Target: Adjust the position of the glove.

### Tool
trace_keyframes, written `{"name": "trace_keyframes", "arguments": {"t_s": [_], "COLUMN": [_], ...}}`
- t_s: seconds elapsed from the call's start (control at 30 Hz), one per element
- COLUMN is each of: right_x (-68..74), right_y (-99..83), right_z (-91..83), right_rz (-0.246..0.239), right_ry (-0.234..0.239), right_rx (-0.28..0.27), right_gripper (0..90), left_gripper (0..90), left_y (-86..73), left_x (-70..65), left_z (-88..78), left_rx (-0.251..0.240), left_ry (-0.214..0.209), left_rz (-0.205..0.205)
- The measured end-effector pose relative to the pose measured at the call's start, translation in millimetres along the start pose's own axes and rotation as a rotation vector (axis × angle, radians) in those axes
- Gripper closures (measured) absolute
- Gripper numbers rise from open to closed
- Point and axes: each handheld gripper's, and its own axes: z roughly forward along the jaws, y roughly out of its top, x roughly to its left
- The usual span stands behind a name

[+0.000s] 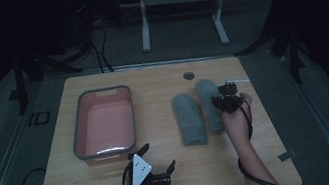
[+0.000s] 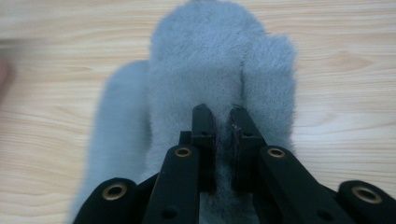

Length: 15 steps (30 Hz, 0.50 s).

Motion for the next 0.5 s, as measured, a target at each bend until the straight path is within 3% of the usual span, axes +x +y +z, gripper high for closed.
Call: {"name": "trace_keyframes", "arguments": {"t_s": [0.13, 0.5], "right_x": [22.3, 64.5], "right_y": [-0.2, -10.6], "right_z": [3.2, 19.4], "right_rz": [0.039, 0.036], "right_ry": [0.036, 0.044], "right_rx": [0.009, 0.057], "right_gripper": [82.9, 82.7], "left_gripper": [0.0, 0.0], "left_y": [0.0, -0.1], "left_x": [-0.1, -0.4], "left_z": [-0.2, -0.2], "left_rx": [0.001, -0.001], "left_ry": [-0.001, -0.005], "left_rz": [0.005, 0.005]}}
